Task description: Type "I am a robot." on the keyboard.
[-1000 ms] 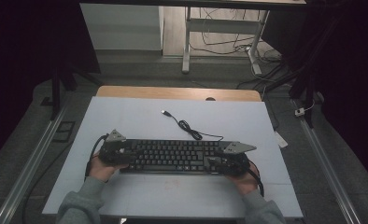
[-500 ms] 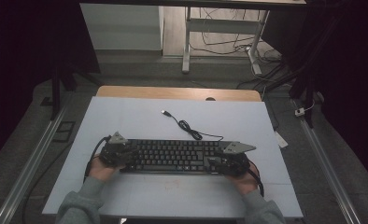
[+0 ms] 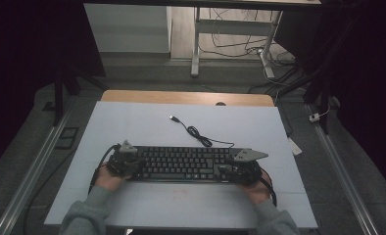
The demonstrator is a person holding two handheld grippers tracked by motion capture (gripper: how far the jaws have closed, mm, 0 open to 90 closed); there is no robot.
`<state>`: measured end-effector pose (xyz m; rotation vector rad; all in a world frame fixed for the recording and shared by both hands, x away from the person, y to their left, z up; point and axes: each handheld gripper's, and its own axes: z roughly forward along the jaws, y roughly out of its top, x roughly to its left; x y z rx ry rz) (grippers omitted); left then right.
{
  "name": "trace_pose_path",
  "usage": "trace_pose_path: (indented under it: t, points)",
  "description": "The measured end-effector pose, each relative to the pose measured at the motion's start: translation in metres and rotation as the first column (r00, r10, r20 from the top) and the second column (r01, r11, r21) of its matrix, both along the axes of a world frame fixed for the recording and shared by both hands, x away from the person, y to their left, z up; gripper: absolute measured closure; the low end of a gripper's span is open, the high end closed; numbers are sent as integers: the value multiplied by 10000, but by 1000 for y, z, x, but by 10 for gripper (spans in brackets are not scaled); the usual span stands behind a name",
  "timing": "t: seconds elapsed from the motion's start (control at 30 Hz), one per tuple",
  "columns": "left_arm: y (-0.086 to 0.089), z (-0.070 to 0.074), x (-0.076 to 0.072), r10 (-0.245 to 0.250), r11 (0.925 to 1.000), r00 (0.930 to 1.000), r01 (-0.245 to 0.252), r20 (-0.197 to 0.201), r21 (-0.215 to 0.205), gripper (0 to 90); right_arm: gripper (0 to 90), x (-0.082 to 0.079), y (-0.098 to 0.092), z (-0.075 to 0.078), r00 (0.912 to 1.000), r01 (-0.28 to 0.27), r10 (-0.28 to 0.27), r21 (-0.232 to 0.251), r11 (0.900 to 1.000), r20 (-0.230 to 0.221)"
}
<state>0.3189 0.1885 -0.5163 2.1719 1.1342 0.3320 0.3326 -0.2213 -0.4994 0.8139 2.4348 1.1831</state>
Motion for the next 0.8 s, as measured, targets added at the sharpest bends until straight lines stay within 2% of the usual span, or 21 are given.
trace_pose_path:
  t: [0.4, 0.47, 0.57, 0.67, 0.8]
  points:
    - [-1, -3, 1, 17, 10000, 10000, -16, -82, 42, 882, 537, 0, 0, 0, 10000, 19, -19, -27, 10000, 6]
    - [-1, -4, 1, 26, 9999, 9998, -24, -197, 112, 882, 537, 0, 0, 0, 10000, 20, -20, -29, 10000, 9]
    - [0, -5, 2, 80, 10000, 9997, -81, -212, -28, 883, 537, 0, 0, 0, 10000, 16, -16, -49, 10000, 2]
    - [-1, -3, 0, 99, 9999, 9999, -99, -45, -14, 883, 537, 0, 0, 0, 10000, 19, -19, -43, 10000, -3]
    - [1, 7, -3, 130, 9992, 9993, -116, 353, -378, 882, 537, 0, 0, 0, 10000, 11, -11, -1, 10000, 12]
